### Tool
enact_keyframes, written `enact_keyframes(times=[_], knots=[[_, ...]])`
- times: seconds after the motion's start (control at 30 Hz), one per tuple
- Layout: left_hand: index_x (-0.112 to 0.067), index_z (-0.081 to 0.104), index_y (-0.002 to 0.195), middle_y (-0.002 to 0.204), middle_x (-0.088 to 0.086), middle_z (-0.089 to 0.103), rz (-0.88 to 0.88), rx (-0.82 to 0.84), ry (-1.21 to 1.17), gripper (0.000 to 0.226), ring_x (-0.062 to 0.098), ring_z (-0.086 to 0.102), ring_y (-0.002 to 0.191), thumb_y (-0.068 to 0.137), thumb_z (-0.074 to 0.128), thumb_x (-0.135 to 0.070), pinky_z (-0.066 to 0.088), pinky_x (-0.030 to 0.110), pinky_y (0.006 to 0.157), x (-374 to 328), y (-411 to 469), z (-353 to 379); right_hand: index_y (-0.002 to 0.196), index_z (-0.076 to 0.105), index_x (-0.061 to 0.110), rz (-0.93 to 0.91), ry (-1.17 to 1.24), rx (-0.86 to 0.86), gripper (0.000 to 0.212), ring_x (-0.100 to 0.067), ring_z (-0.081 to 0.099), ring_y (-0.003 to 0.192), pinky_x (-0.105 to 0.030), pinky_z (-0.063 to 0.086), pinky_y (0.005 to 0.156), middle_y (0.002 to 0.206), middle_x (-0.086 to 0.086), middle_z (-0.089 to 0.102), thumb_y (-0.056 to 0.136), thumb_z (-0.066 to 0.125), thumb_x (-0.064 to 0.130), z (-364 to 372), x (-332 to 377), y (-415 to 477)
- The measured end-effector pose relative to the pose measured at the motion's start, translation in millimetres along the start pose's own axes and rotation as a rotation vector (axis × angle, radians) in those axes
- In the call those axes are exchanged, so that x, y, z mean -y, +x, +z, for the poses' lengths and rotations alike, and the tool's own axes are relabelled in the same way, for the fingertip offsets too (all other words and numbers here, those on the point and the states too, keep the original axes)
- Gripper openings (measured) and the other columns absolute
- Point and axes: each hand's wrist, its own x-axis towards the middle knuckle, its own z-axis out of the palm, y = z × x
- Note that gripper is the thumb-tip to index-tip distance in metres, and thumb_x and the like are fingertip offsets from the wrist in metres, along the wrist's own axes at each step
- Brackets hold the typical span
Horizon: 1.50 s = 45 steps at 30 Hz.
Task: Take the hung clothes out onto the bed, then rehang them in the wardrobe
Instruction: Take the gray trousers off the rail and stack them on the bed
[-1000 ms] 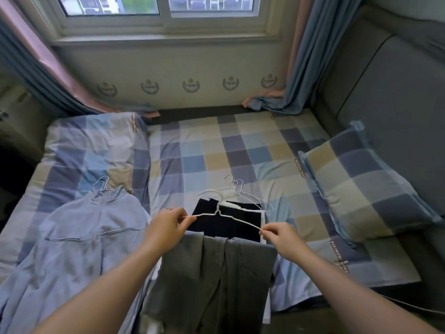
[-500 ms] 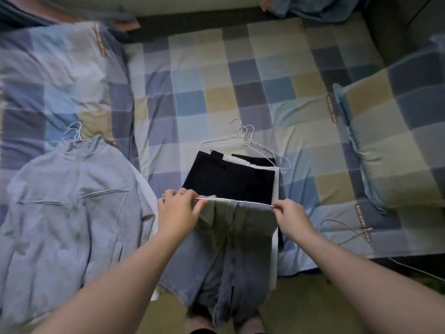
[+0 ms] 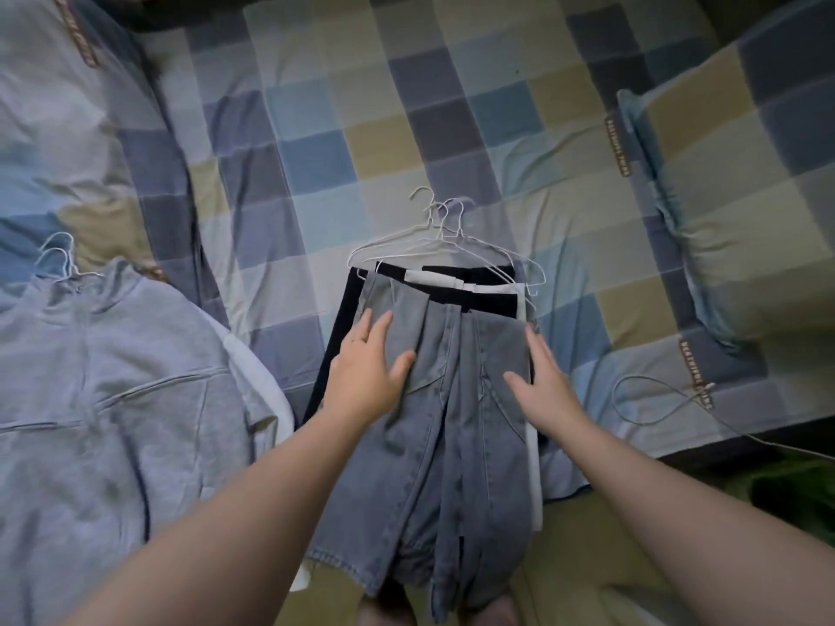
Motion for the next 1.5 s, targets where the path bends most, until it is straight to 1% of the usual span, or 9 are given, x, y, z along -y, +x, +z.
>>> enact_keyframes(times=[0.2, 0.37, 0.67, 0.9, 1.03, 1.13, 1.37, 1.43, 1.5], knots=[[-0.034, 0.018, 0.156, 0.166, -0.001, 0.008, 0.01, 0.069, 0.041, 0.071, 0.023, 0.008, 0.151, 0.096, 0.047, -0.057, 0.023, 0.045, 0.119, -5, -57, -26, 0.155, 0.009, 0.036, -0.008, 0.106, 0.012, 0.072, -0.011, 0.011, 0.149, -0.036, 0.015, 0.12, 0.163, 0.011, 0.009, 0.099, 0.053, 0.029, 0, 20, -63], [-0.037, 0.014, 0.156, 0.166, -0.005, 0.001, 0.075, 0.088, 0.064, 0.071, 0.021, 0.001, 0.152, 0.096, 0.041, -0.063, 0.018, 0.045, 0.119, -10, -102, -54, 0.154, 0.009, 0.04, -0.019, 0.17, -0.07, 0.07, -0.012, 0.015, 0.148, -0.041, 0.019, 0.12, 0.161, 0.014, 0.014, 0.099, 0.051, 0.034, -6, 40, -119], [-0.043, 0.007, 0.156, 0.166, -0.008, -0.005, 0.397, 0.148, 0.151, 0.071, 0.019, -0.009, 0.152, 0.095, 0.033, -0.068, 0.006, 0.045, 0.121, -51, -165, -75, 0.153, 0.01, 0.042, -0.02, 0.249, -0.34, 0.067, -0.012, 0.016, 0.148, -0.044, 0.022, 0.12, 0.16, 0.015, 0.017, 0.098, 0.049, 0.04, -5, 39, -234], [-0.045, 0.002, 0.155, 0.165, -0.007, -0.011, 0.712, 0.268, 0.325, 0.073, 0.02, -0.014, 0.151, 0.092, 0.025, -0.074, -0.001, 0.049, 0.122, -118, -212, -40, 0.154, 0.006, 0.04, 0.109, 0.073, -0.577, 0.065, -0.012, -0.002, 0.15, -0.044, 0.007, 0.118, 0.162, 0.017, 0.004, 0.1, 0.043, 0.043, -21, -18, -341], [-0.047, -0.004, 0.154, 0.165, -0.008, -0.014, 0.916, 0.292, 0.404, 0.073, 0.019, -0.018, 0.15, 0.091, 0.021, -0.076, -0.005, 0.05, 0.121, -167, -254, -8, 0.153, 0.0, 0.042, 0.23, 0.053, -0.692, 0.067, -0.011, -0.007, 0.15, -0.051, 0.006, 0.119, 0.163, 0.016, -0.003, 0.1, 0.04, 0.047, -27, -63, -405], [-0.048, -0.006, 0.153, 0.164, -0.008, -0.016, 1.084, 0.299, 0.448, 0.075, 0.02, -0.019, 0.15, 0.089, 0.016, -0.079, -0.007, 0.049, 0.121, -205, -295, 19, 0.153, -0.001, 0.043, 0.309, 0.048, -0.808, 0.067, -0.011, -0.008, 0.149, -0.048, 0.006, 0.12, 0.163, 0.016, -0.004, 0.099, 0.038, 0.052, -27, -100, -454], [-0.048, -0.005, 0.152, 0.164, -0.01, -0.014, 1.473, 0.369, 0.452, 0.074, 0.016, -0.021, 0.149, 0.088, 0.018, -0.077, -0.005, 0.047, 0.122, -293, -441, 103, 0.153, -0.001, 0.042, 0.488, 0.081, -1.076, 0.067, -0.011, -0.012, 0.149, -0.048, 0.003, 0.121, 0.16, 0.019, -0.007, 0.099, 0.037, 0.051, -24, -198, -599], [-0.047, 0.0, 0.154, 0.164, -0.013, -0.013, 1.579, 0.432, 0.404, 0.078, 0.014, -0.02, 0.149, 0.085, 0.013, -0.081, -0.001, 0.049, 0.123, -315, -495, 128, 0.153, 0.0, 0.042, 0.542, 0.083, -1.148, 0.066, -0.01, -0.012, 0.149, -0.048, 0.001, 0.121, 0.162, 0.016, -0.003, 0.099, 0.037, 0.052, -21, -229, -649], [-0.047, 0.0, 0.154, 0.162, -0.016, -0.017, 1.677, 0.495, 0.375, 0.077, 0.012, -0.023, 0.148, 0.086, 0.016, -0.079, -0.005, 0.048, 0.122, -335, -551, 154, 0.153, 0.002, 0.041, 0.608, 0.089, -1.221, 0.066, -0.013, -0.007, 0.15, -0.051, 0.004, 0.121, 0.163, 0.013, 0.003, 0.096, 0.031, 0.057, -19, -260, -700]])
